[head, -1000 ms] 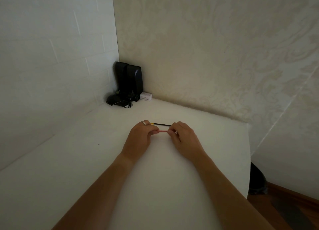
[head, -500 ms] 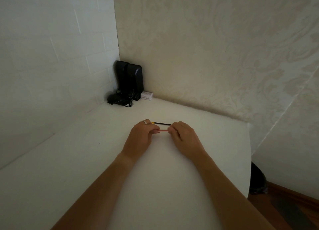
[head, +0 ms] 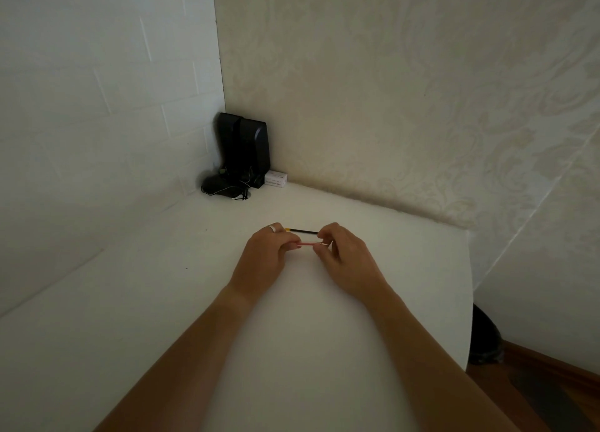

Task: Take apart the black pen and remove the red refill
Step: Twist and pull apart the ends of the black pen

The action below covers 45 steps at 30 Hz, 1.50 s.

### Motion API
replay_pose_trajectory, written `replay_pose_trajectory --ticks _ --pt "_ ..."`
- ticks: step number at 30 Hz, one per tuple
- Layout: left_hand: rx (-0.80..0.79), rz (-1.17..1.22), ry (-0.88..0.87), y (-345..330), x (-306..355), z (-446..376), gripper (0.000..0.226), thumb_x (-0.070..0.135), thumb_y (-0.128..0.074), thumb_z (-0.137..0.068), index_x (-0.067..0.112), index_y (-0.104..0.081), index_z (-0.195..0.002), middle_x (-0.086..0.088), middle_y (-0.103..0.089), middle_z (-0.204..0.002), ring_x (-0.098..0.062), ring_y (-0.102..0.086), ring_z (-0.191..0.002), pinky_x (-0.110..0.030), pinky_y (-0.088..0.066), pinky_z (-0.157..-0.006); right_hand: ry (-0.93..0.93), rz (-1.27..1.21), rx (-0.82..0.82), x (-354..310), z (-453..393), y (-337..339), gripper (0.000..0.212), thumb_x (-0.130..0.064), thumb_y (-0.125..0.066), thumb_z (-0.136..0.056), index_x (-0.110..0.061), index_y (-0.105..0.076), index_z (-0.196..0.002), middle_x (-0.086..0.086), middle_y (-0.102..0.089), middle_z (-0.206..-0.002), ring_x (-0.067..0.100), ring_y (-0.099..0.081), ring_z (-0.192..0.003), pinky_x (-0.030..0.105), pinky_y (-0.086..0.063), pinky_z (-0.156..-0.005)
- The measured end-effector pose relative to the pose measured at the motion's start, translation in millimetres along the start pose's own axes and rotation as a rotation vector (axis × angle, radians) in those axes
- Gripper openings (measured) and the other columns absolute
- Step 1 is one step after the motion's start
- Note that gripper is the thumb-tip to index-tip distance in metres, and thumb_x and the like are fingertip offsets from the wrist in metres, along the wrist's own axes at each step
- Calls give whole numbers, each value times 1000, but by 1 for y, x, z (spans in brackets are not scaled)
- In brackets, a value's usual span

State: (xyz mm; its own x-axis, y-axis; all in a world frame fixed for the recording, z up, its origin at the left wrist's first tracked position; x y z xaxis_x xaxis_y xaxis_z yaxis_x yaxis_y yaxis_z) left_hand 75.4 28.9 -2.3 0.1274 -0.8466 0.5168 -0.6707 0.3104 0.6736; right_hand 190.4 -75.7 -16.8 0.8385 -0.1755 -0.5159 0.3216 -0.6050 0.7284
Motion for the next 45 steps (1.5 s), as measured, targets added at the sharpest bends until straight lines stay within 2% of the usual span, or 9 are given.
replay_pose_trajectory --ticks 3,8,12,17,22,27,35,40,45 --pt "-1 -2 -8 0 1 0 17 15 -59 -95 13 -76 -99 -7 -69 -92 -22 -65 -83 -39 -54 -80 10 28 -17 0 -1 -1 19 -26 -47 -102 -17 -59 -88 -4 -58 -85 15 -53 -79 40 -50 -74" --pt "-4 -11 -3 0 0 0 18 15 -58 -95 13 -75 -101 -7 -69 -93 -21 -65 -84 -40 -54 -81 7 -2 2 -2 0 1 9 -35 -52 -97 -26 -53 -96 -11 -57 -86 8 -51 -74 29 -49 -68" --pt "-3 -12 -4 -1 1 0 18 14 -59 -94 13 -75 -100 -8 -69 -92 -22 -65 -83 -38 -54 -79 29 31 -18 -2 -1 -1 17 -24 -50 -101 -16 -58 -88 -2 -59 -84 17 -53 -78 40 -50 -73" --pt "1 -19 -1 -2 -1 -1 18 13 -59 -94 14 -75 -100 -7 -69 -92 -21 -64 -83 -37 -54 -79 15 -27 0 -3 0 1 8 -32 -55 -96 -26 -54 -101 -9 -58 -91 3 -51 -72 21 -45 -68" --pt "-4 -8 3 -3 -2 -1 18 13 -59 -94 12 -75 -100 -9 -69 -91 -23 -64 -83 -38 -54 -79 29 5 -13 -5 -1 1 20 -19 -48 -101 -13 -59 -87 1 -62 -82 20 -54 -79 39 -48 -74" --pt "-6 -23 20 -5 -6 -1 20 17 -57 -96 14 -75 -102 -7 -69 -95 -21 -64 -86 -35 -53 -82 36 -26 6 -6 1 6 7 -13 -57 -95 -19 -56 -92 -6 -57 -84 5 -48 -71 12 -39 -65" --pt "58 -107 54 -1 -13 -2 15 18 -56 -96 19 -71 -97 1 -66 -94 -19 -63 -82 -39 -49 -79 -106 -120 136 15 2 20 18 -9 -65 -86 -26 -61 -88 -8 -63 -76 13 -58 -72 9 -45 -64" --pt "-31 -183 4 -12 -4 0 24 17 -49 -91 35 -57 -104 9 -56 -98 -11 -56 -91 -33 -39 -82 -81 -133 95 13 0 16 15 -16 -70 -87 -31 -65 -87 -15 -67 -82 5 -61 -74 5 -44 -65" --pt "-21 -243 -15 -16 -3 1 23 50 -42 -93 39 -61 -100 14 -53 -94 -2 -53 -94 -35 -32 -89 40 -48 5 -4 1 6 8 -23 -66 -91 -31 -64 -91 -12 -64 -84 9 -58 -71 17 -48 -67"
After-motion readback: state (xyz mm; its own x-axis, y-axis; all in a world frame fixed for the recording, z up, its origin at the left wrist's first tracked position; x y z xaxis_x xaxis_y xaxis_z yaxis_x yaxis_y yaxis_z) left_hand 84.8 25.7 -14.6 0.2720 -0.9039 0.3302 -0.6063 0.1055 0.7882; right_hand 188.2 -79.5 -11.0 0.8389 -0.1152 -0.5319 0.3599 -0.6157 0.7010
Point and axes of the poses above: each hand's wrist, its own z-axis away from the middle knuckle, its own y-axis out of the back of the hand, x = y × z, the point moved 10 cm from there along -z, towards the middle knuckle
